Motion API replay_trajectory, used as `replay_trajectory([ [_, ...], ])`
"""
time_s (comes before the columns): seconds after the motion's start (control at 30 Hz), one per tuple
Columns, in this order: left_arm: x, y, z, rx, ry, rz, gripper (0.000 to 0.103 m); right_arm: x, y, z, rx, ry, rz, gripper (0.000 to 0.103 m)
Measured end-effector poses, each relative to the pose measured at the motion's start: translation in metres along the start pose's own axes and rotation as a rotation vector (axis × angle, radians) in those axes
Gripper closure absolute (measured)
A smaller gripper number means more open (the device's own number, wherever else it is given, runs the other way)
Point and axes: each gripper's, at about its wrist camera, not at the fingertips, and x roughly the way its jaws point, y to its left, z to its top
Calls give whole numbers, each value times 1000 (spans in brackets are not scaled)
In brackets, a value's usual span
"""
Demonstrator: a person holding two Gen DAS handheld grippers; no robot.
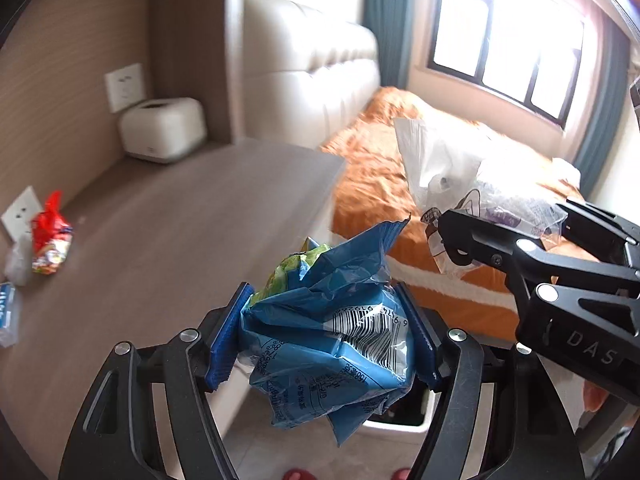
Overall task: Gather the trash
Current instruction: 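Carry the blue bag and clear plastic bag over the trash bin with both tools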
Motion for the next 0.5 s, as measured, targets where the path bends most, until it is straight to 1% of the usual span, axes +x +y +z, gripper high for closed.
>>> replay_trajectory([
  [0.17,40,-55,-30,42,82,-56,34,1,-50,-51,50,71,-52,53],
  [0.27,64,-78,-49,67,118,-84,34,5,-72,-77,78,106,-79,53],
  [0.33,84,-93,-64,85,140,-109,34,13,-85,-97,103,136,-95,53],
  [0.5,139,-123,-105,138,179,-167,34,39,-110,-148,153,193,-98,53],
])
